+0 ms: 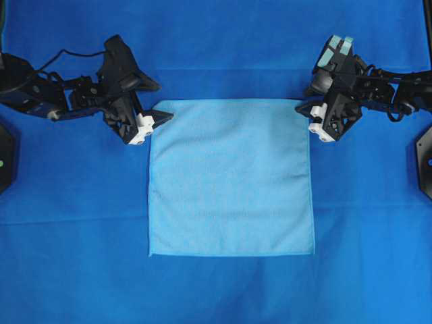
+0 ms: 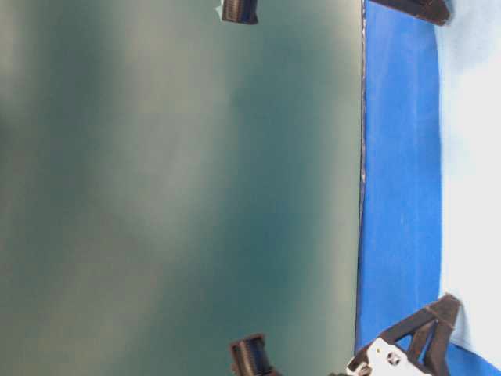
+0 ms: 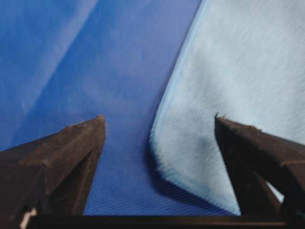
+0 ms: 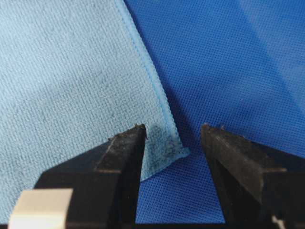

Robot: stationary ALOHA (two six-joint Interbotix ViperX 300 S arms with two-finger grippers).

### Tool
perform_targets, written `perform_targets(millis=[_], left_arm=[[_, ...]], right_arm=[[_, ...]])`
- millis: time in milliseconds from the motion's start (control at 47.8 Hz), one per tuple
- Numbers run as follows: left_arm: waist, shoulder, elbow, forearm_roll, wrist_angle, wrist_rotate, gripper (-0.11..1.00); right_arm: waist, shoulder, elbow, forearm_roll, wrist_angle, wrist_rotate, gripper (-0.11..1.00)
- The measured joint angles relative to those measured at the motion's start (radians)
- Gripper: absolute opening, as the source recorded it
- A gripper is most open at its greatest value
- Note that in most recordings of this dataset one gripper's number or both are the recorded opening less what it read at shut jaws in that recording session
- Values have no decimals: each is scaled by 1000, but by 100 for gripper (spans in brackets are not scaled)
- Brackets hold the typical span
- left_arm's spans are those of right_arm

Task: Fold the light blue towel.
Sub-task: 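Grasp the far left and far right towel corners with both grippers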

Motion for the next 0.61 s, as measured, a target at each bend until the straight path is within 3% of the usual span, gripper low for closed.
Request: perform_targets(millis=[84, 251, 356, 607], left_arm=[[3, 9, -8, -2, -2, 3, 73], [3, 11, -9, 0, 6, 2, 24], [-8, 9, -9, 0, 18, 14, 2], [-14, 3, -11, 3, 41, 25, 1]], right_arm=[[0, 3, 0, -2, -2, 0, 44], [0, 3, 0, -5, -2, -2, 2], [0, 3, 0, -8, -2, -2, 2], [0, 3, 0, -8, -3, -2, 2]])
